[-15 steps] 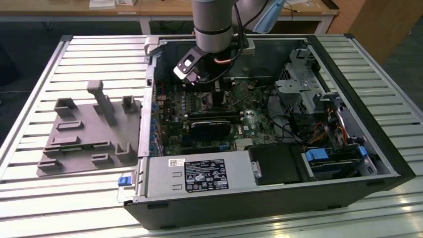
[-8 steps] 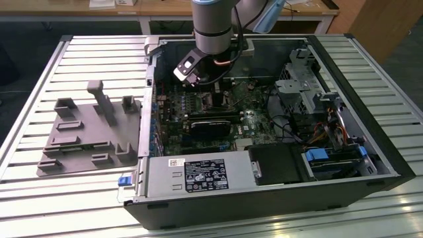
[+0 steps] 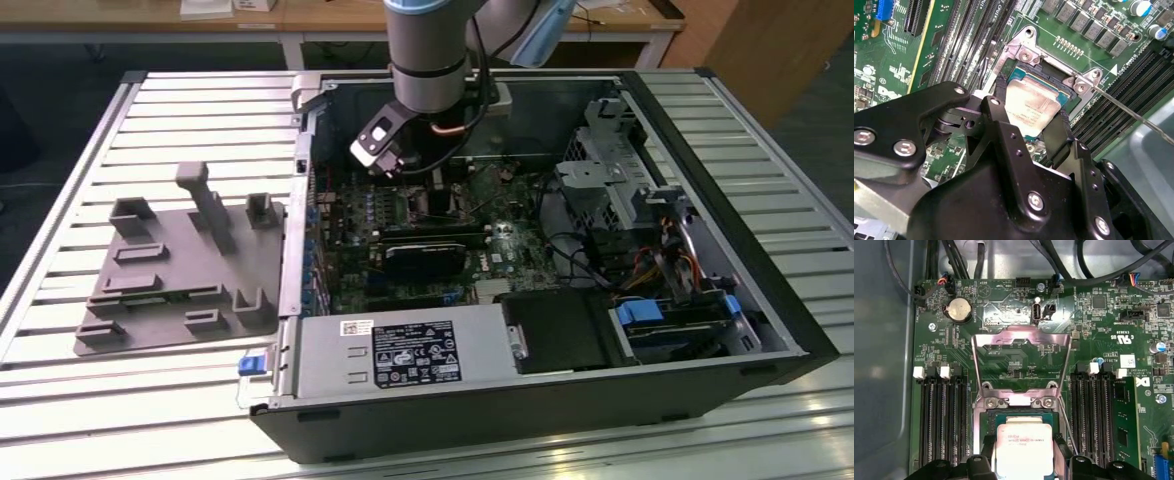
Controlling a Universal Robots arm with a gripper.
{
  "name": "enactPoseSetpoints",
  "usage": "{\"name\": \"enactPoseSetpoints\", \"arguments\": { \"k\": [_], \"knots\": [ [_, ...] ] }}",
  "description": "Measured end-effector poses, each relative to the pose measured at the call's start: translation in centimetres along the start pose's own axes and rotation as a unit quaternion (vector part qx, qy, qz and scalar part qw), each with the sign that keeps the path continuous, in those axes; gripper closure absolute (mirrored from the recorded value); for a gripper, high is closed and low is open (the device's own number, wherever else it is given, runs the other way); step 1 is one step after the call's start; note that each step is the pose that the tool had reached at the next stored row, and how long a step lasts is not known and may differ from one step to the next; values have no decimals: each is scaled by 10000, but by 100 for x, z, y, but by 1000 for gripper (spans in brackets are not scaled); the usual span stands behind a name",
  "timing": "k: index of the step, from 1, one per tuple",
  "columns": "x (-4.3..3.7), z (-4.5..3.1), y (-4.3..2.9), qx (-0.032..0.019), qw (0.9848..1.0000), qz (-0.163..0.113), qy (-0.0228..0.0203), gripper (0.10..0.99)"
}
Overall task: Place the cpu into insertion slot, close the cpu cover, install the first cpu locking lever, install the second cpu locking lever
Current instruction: 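Place the cpu into insertion slot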
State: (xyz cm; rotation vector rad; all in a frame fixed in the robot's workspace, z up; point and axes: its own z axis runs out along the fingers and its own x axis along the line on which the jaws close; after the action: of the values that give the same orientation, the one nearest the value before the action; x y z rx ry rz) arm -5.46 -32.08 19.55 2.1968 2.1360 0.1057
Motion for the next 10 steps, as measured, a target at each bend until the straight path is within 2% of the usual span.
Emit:
{"name": "enactPoseSetpoints", "arguments": {
  "k": [10],
  "knots": [
    [3, 22, -5, 0, 10000, -13, 2, 549]
  ]
}}
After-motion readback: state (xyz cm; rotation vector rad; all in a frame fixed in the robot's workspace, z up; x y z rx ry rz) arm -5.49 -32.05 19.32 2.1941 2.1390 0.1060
